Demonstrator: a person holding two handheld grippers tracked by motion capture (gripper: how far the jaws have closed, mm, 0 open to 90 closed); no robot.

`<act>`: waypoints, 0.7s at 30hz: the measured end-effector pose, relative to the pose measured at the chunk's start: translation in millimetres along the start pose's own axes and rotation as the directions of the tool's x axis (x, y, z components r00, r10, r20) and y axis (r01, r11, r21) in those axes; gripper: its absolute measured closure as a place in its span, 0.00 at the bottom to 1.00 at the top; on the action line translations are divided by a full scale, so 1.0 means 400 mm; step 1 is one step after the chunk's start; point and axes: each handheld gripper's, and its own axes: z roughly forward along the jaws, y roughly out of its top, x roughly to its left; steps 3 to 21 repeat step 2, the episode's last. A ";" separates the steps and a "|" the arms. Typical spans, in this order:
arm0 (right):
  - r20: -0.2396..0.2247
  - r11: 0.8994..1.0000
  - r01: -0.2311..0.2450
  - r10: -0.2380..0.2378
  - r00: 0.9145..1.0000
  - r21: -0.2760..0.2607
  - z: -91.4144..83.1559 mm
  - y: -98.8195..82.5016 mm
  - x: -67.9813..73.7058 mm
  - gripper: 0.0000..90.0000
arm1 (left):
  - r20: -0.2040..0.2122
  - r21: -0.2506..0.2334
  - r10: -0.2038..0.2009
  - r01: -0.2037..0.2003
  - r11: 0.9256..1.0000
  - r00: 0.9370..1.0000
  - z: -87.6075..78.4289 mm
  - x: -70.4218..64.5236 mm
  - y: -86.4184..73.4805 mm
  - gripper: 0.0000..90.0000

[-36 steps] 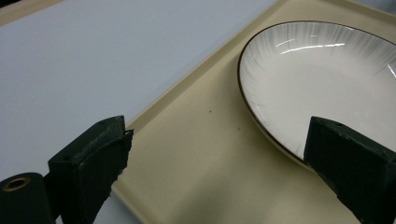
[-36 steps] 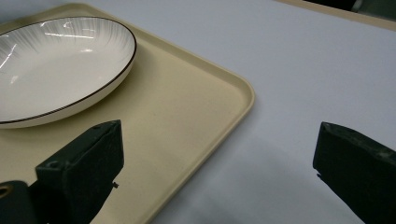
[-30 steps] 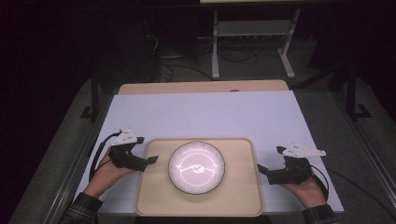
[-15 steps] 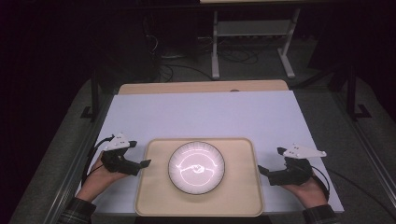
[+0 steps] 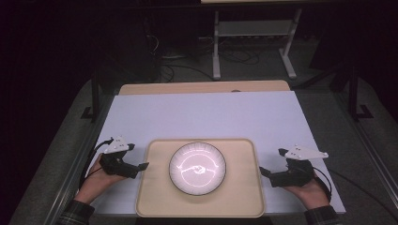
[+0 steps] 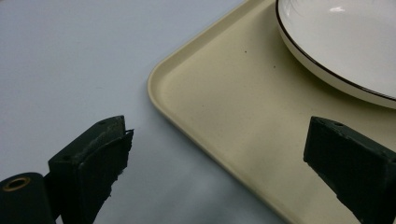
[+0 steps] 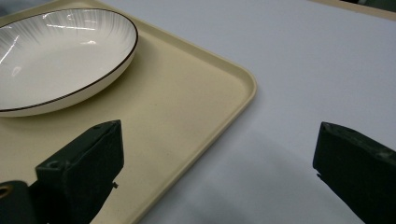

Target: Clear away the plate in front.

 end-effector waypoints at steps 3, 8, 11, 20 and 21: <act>-0.002 1.000 -0.014 0.014 1.000 0.001 0.003 -0.006 -0.009 0.01 | -0.005 0.014 -0.007 0.007 1.000 1.000 0.004 0.006 -0.006 0.07; -0.002 1.000 -0.014 0.014 1.000 0.001 0.003 -0.006 -0.009 0.01 | -0.005 0.014 -0.007 0.007 1.000 1.000 0.004 0.006 -0.006 0.07; -0.002 1.000 -0.014 0.014 1.000 0.001 0.003 -0.006 -0.009 0.01 | -0.005 0.014 -0.007 0.007 1.000 1.000 0.004 0.006 -0.006 0.07; -0.002 1.000 -0.014 0.014 1.000 0.001 0.003 -0.006 -0.009 0.01 | -0.005 0.014 -0.007 0.007 1.000 1.000 0.004 0.006 -0.006 0.07; -0.002 1.000 -0.014 0.014 1.000 0.001 0.003 -0.006 -0.009 0.01 | -0.005 0.014 -0.007 0.007 1.000 1.000 0.004 0.006 -0.006 0.07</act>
